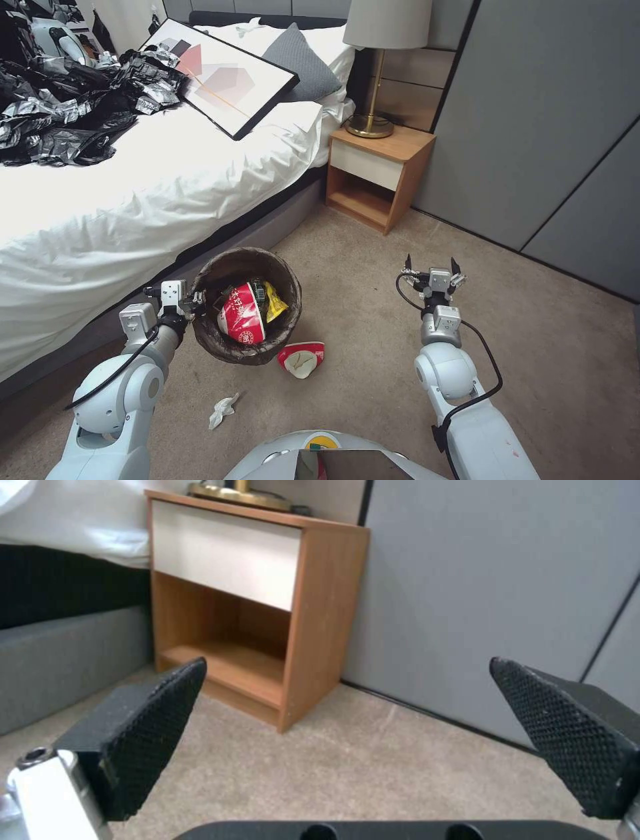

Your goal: Pick up the trash bin, then pick up the garbage from the floor and place it into the trash bin.

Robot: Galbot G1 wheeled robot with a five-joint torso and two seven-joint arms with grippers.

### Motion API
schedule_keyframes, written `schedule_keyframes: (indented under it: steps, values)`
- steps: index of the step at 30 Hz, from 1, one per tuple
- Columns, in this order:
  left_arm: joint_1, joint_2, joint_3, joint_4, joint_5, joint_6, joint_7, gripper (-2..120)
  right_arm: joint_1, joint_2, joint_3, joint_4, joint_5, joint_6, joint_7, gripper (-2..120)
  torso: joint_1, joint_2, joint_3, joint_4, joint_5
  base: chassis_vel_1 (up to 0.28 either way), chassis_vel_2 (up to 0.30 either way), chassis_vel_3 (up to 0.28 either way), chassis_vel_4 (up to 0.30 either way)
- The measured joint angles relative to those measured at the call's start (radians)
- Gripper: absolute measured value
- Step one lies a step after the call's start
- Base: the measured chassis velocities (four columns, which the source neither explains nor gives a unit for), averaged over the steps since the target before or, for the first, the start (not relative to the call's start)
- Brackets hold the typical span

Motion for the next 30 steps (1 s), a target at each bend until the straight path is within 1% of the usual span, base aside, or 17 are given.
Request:
schedule_keyframes:
  steps: [30]
  values:
    - [0.001,0.004,-0.003,0.001,-0.002,0.002,0.005,0,0.008,-0.006,-0.005,-0.004,0.007,-0.018,-0.002,100,0.0,0.0,0.0,0.0,0.0,0.003,0.003,0.003,0.002]
